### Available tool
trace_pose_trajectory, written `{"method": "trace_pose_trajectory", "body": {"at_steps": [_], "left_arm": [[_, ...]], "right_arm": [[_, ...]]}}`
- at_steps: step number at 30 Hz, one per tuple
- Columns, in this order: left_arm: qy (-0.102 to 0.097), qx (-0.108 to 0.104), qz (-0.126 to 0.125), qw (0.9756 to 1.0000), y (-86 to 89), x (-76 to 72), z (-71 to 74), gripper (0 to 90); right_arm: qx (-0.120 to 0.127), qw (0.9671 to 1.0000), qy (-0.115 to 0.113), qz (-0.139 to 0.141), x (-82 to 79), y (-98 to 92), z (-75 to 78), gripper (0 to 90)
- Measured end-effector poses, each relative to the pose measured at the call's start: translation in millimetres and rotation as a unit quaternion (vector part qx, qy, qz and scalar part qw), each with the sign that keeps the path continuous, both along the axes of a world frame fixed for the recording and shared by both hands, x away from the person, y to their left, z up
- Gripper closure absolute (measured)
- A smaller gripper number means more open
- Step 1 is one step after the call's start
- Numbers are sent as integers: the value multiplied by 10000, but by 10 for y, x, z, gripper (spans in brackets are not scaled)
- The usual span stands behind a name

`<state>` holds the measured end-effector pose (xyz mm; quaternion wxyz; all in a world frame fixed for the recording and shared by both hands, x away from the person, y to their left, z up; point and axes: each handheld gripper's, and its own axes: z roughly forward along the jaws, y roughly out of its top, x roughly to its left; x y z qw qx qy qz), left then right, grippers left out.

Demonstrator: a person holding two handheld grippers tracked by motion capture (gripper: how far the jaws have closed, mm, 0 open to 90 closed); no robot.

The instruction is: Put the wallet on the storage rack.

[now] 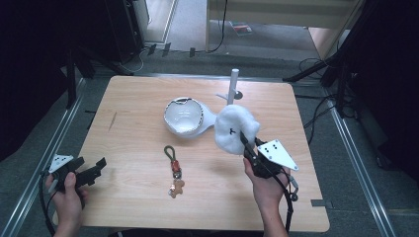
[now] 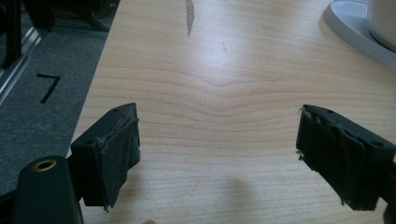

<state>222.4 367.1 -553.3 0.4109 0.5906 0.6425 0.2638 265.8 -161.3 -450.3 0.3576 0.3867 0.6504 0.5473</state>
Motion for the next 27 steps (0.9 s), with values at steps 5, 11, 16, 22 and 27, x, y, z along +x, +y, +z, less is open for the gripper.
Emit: {"method": "trace_pose_trajectory", "body": {"at_steps": [5, 11, 16, 22, 27], "left_arm": [[-7, -15, 1, 10000, 3, 0, -1, 144], [-2, -18, 8, 10000, 5, 0, -1, 144], [-7, -32, 15, 10000, 6, -2, -1, 144], [-18, -48, 21, 10000, 5, -1, -2, 144], [-43, -72, 30, 10000, 8, -1, -4, 144]], "right_arm": [[80, 9997, -169, 165, 80, 95, 44, 778], [188, 9987, -274, 390, 166, 247, 57, 777], [160, 9980, -387, 464, 242, 391, 75, 775], [72, 9966, -582, 578, 320, 578, 97, 773], [4, 9964, -631, 569, 401, 704, 110, 773]]}}
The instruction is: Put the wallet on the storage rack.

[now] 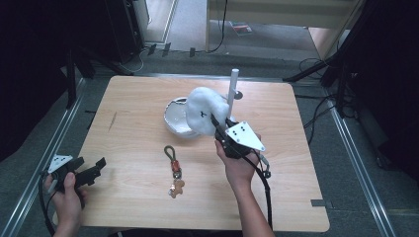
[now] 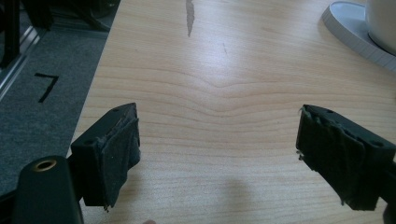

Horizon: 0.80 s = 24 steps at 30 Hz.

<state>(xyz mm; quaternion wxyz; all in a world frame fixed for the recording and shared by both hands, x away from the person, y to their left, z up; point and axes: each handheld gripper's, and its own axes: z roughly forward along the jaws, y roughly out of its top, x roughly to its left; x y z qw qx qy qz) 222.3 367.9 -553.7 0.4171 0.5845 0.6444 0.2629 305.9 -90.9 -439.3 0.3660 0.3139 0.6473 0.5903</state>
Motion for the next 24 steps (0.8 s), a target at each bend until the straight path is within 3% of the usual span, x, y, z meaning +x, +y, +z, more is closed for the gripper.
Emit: {"method": "trace_pose_trajectory", "body": {"at_steps": [8, 13, 24], "left_arm": [[17, 11, -5, 10000, 0, 1, 1, 144], [14, 18, -19, 10000, 0, 0, 1, 145], [-11, -35, -7, 10000, 4, 1, -1, 145]], "right_arm": [[-90, 9999, -67, 63, 145, 182, 6, 773], [22, 9999, -59, 93, 249, 259, 15, 773], [16, 9998, -64, 204, 443, 461, -34, 775]]}}
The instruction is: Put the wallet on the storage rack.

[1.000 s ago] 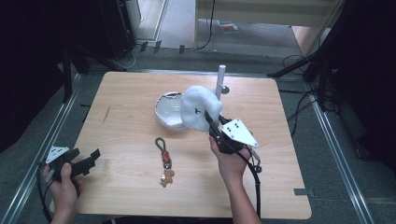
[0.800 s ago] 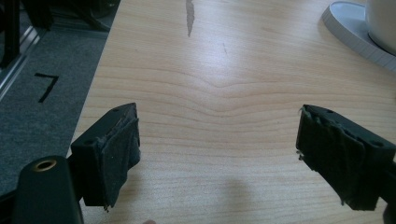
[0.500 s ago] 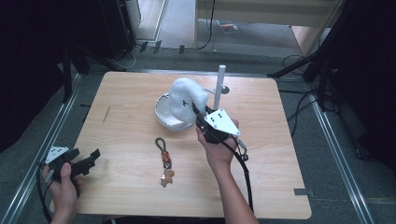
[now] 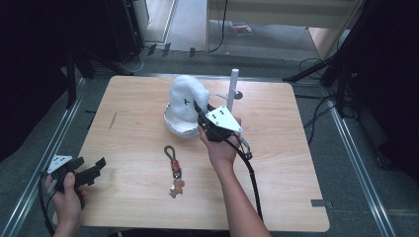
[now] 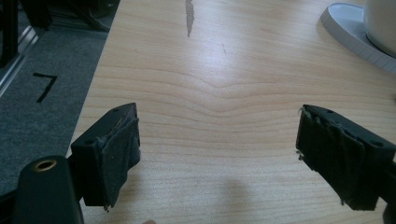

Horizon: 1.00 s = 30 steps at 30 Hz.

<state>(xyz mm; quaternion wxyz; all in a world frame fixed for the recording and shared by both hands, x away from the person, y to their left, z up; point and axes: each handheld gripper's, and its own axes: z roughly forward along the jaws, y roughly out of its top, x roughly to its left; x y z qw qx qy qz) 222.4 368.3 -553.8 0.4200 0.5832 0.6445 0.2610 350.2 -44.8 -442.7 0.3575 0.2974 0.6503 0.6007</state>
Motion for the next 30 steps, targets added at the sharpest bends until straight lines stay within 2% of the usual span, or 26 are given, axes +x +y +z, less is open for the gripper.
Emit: {"method": "trace_pose_trajectory", "body": {"at_steps": [9, 21, 26, 30], "left_arm": [[15, 29, -17, 10000, 1, -3, 2, 145], [29, 19, -25, 10000, 3, -4, 2, 145], [42, 20, -30, 10000, 6, -4, 3, 145], [27, 17, -30, 10000, 4, -5, 3, 145]], "right_arm": [[-35, 9999, 99, 35, 178, 92, -149, 775], [-150, 9994, 313, -18, 299, 205, -326, 775], [-422, 9987, 294, -2, 318, 239, -415, 774], [-501, 9979, 421, 21, 311, 267, -468, 768]]}}
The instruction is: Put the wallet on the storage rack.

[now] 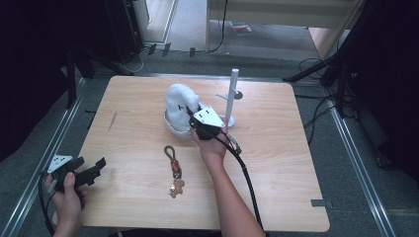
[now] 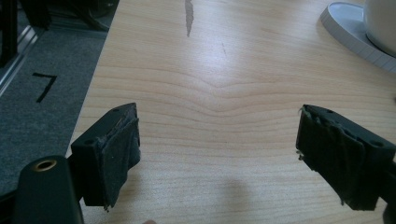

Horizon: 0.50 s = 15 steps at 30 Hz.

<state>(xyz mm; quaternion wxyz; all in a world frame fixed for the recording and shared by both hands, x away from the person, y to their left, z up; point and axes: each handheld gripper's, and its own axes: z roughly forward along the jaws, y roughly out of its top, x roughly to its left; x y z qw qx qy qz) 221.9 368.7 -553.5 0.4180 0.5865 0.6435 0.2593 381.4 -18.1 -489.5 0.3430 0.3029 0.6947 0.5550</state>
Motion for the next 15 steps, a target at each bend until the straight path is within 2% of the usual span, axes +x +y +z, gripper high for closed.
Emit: {"method": "trace_pose_trajectory", "body": {"at_steps": [5, 11, 14, 15], "left_arm": [[-4, 2, -3, 10000, -1, 1, -1, 145], [0, 0, -3, 10000, 1, -1, 0, 145], [8, -6, -6, 10000, 0, 1, 0, 145], [14, 0, -7, 10000, -1, 2, 0, 145]], "right_arm": [[-176, 9998, 136, -16, -9, 10, -63, 757], [-18, 9991, 417, 67, 8, -18, -83, 657], [-75, 9990, 424, 103, 13, -39, -80, 663], [-132, 9989, 432, 130, 4, -43, -80, 695]]}}
